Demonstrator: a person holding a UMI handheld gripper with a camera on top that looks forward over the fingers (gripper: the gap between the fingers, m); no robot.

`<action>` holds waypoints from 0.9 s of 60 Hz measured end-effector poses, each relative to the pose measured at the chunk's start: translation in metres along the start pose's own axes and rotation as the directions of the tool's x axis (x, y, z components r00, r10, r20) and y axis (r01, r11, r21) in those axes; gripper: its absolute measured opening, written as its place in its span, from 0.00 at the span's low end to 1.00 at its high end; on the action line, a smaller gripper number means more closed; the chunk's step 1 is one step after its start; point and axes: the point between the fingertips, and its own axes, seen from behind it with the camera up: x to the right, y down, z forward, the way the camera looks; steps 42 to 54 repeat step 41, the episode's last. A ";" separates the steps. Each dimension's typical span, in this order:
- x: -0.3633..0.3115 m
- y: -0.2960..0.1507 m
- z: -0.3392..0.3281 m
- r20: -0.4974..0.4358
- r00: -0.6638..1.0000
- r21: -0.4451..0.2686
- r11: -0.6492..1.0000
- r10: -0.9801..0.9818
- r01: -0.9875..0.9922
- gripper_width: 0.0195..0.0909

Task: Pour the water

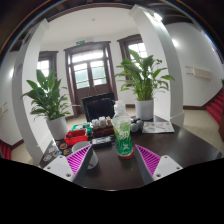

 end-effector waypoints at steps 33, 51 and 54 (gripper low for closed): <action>-0.043 -0.028 -0.096 0.137 0.963 -0.041 0.970 -0.232 0.239 0.91; -0.045 -0.031 -0.094 0.144 0.965 -0.038 0.973 -0.219 0.227 0.91; -0.045 -0.031 -0.094 0.144 0.965 -0.038 0.973 -0.219 0.227 0.91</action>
